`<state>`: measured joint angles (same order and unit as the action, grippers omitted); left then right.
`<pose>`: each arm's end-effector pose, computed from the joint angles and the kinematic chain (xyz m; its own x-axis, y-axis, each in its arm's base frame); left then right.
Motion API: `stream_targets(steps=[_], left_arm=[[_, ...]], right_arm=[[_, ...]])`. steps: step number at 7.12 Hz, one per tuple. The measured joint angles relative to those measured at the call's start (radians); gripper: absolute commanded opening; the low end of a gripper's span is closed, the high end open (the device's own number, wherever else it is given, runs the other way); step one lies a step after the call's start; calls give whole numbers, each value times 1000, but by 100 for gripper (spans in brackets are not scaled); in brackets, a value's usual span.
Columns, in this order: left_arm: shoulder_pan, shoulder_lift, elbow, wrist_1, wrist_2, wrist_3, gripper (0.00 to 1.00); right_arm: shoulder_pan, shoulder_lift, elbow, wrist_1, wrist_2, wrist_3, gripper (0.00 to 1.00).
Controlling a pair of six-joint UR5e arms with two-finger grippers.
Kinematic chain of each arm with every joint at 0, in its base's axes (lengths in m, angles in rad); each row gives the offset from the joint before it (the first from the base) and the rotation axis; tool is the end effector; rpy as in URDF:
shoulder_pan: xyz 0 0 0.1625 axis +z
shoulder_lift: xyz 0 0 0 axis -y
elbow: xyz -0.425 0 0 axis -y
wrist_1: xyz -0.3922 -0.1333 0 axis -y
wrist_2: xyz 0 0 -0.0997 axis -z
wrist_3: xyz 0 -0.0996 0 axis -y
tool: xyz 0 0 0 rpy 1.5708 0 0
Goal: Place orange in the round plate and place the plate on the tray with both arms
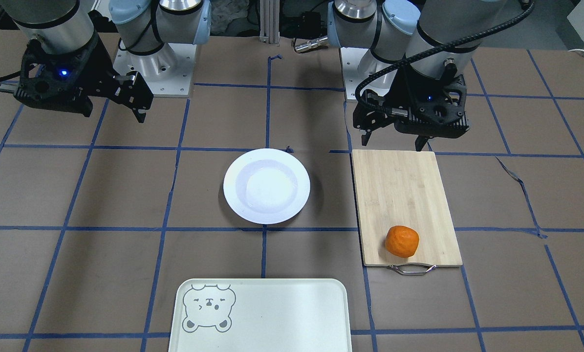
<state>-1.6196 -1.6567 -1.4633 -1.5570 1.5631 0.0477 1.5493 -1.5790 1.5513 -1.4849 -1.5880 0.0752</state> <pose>-0.1598 -0.5246 0.4984 -0.9953 0.0966 0.0060 0.0963 0.9947 -0.0357 0.1212 -0.4850 0.4931 -0.9952 0.0954 0.0215 0.0965 0.9937 0.0567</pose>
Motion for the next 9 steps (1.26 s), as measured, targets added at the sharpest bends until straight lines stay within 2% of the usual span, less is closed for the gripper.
stream_targets(steps=[6,9], left_arm=[[6,-3,2,0,1,0,100],[21,-86,15,32,13,2,100]], right_arm=[[-2,2,1,0,1,0,100],[-2,2,3,-1,1,0,100]])
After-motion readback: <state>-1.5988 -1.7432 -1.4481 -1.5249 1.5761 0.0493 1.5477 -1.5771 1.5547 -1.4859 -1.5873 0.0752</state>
